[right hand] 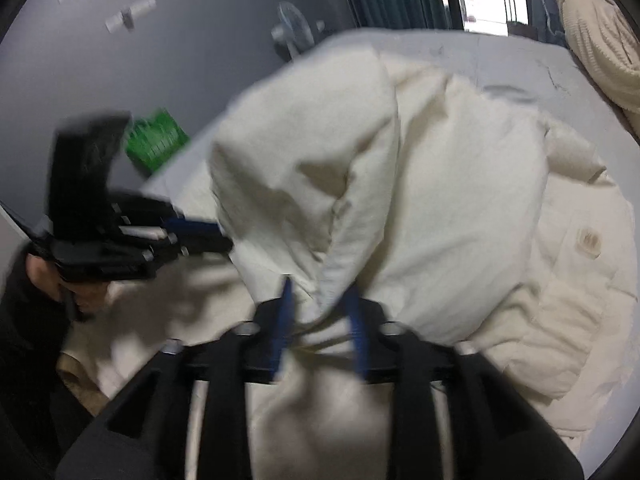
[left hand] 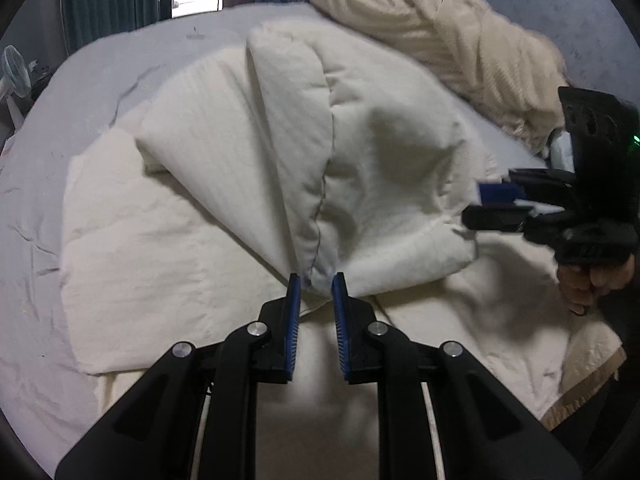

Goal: Fold large clothes

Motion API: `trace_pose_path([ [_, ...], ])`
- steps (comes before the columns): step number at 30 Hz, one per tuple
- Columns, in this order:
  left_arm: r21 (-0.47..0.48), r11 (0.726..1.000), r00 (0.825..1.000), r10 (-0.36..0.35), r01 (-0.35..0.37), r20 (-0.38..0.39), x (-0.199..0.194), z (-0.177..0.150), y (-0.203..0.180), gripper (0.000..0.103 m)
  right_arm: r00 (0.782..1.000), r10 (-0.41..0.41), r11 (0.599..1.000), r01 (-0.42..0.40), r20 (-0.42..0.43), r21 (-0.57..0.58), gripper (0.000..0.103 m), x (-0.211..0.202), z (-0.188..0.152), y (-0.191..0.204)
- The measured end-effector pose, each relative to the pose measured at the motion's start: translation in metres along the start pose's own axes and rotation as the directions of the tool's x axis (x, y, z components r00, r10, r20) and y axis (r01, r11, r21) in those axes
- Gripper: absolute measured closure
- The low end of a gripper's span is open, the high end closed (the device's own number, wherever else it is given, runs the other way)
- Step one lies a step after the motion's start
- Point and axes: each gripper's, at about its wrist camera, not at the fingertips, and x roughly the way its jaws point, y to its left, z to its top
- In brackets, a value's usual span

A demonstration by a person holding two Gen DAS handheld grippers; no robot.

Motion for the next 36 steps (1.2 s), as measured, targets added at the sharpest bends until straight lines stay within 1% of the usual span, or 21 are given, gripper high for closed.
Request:
trace_pose_path([
  [2, 0.002, 1.000, 0.998, -0.019, 0.019, 0.059, -0.019, 0.000, 0.001, 0.090, 0.996, 0.032, 0.998, -0.037, 0.078, 0.060, 0.056, -0.019, 0.004, -0.012],
  [3, 0.001, 1.000, 0.996, -0.029, 0.029, 0.086, -0.026, 0.000, 0.003, 0.089, 0.995, 0.018, 0.996, -0.026, 0.100, 0.083, 0.054, -0.024, 0.002, -0.019],
  [4, -0.003, 0.999, 0.993, -0.034, 0.034, 0.111, -0.030, 0.001, 0.003, 0.088, 0.993, -0.017, 0.994, 0.004, 0.116, 0.114, 0.053, -0.028, 0.003, -0.026],
  [5, -0.011, 0.999, 0.990, -0.034, 0.036, 0.133, -0.032, 0.003, 0.004, 0.085, 0.991, -0.050, 0.988, 0.032, 0.121, 0.151, 0.051, -0.029, 0.003, -0.034],
  [6, -0.019, 0.999, 0.990, -0.028, 0.031, 0.140, -0.031, 0.003, 0.006, 0.083, 0.989, -0.081, 0.977, 0.055, 0.120, 0.208, 0.052, -0.027, 0.002, -0.046],
  [8, -0.018, 1.000, 0.991, -0.018, 0.021, 0.130, -0.021, 0.006, 0.003, 0.082, 0.988, -0.100, 0.959, 0.064, 0.117, 0.276, 0.056, -0.022, 0.000, -0.063],
  [9, -0.004, 1.000, 0.992, -0.011, 0.012, 0.125, -0.016, 0.008, -0.001, 0.082, 0.986, -0.106, 0.953, 0.064, 0.126, 0.296, 0.056, -0.021, 0.001, -0.069],
  [12, 0.035, 0.999, 0.993, 0.006, -0.010, 0.115, -0.004, 0.010, -0.007, 0.082, 0.979, -0.138, 0.951, 0.088, 0.150, 0.296, 0.056, -0.018, 0.006, -0.071],
  [13, 0.039, 0.999, 0.994, 0.012, -0.016, 0.108, 0.000, 0.010, -0.011, 0.082, 0.978, -0.149, 0.949, 0.099, 0.148, 0.299, 0.056, -0.017, 0.008, -0.074],
  [14, 0.038, 0.999, 0.996, 0.023, -0.027, 0.088, 0.007, 0.009, -0.011, 0.082, 0.977, -0.173, 0.946, 0.128, 0.128, 0.297, 0.056, -0.014, 0.008, -0.077],
  [16, 0.022, 0.999, 0.998, 0.032, -0.034, 0.062, 0.015, 0.008, -0.007, 0.082, 0.977, -0.203, 0.940, 0.177, 0.062, 0.290, 0.057, 0.001, 0.008, -0.078],
  [18, -0.010, 1.000, 0.999, 0.025, -0.025, 0.030, 0.023, 0.006, 0.002, 0.082, 0.972, -0.235, 0.933, 0.225, 0.001, 0.279, 0.066, 0.010, 0.003, -0.082],
  [23, -0.025, 1.000, 1.000, 0.016, -0.016, -0.002, 0.028, -0.001, 0.005, 0.082, 0.979, -0.199, 0.914, 0.199, -0.036, 0.354, 0.070, 0.014, -0.012, -0.102],
  [27, -0.026, 1.000, 1.000, 0.015, -0.015, -0.027, 0.036, -0.008, 0.008, 0.082, 0.976, -0.210, 0.916, 0.217, -0.056, 0.338, 0.070, 0.014, -0.019, -0.100],
  [31, -0.027, 1.000, 1.000, 0.011, -0.011, -0.023, 0.036, -0.009, 0.009, 0.082, 0.975, -0.218, 0.920, 0.222, -0.049, 0.322, 0.071, 0.017, -0.017, -0.089],
  [32, -0.025, 1.000, 1.000, 0.010, -0.010, -0.021, 0.034, -0.010, 0.009, 0.082, 0.977, -0.209, 0.925, 0.210, -0.040, 0.316, 0.067, 0.013, -0.016, -0.086],
  [33, -0.023, 1.000, 1.000, 0.008, -0.009, -0.023, 0.031, -0.011, 0.007, 0.082, 0.980, -0.197, 0.931, 0.197, -0.032, 0.308, 0.060, 0.008, -0.018, -0.082],
  [34, -0.021, 1.000, 1.000, 0.008, -0.009, -0.023, 0.031, -0.011, 0.004, 0.082, 0.984, -0.177, 0.937, 0.175, -0.019, 0.303, 0.054, 0.003, -0.018, -0.077],
  [35, -0.015, 1.000, 1.000, 0.013, -0.014, -0.021, 0.025, -0.013, 0.003, 0.080, 0.989, -0.146, 0.945, 0.142, -0.008, 0.294, 0.040, -0.004, -0.017, -0.073],
  [36, -0.008, 1.000, 1.000, 0.020, -0.020, -0.024, 0.020, -0.015, 0.003, 0.077, 0.991, -0.133, 0.950, 0.130, -0.008, 0.285, 0.033, -0.008, -0.018, -0.070],
])
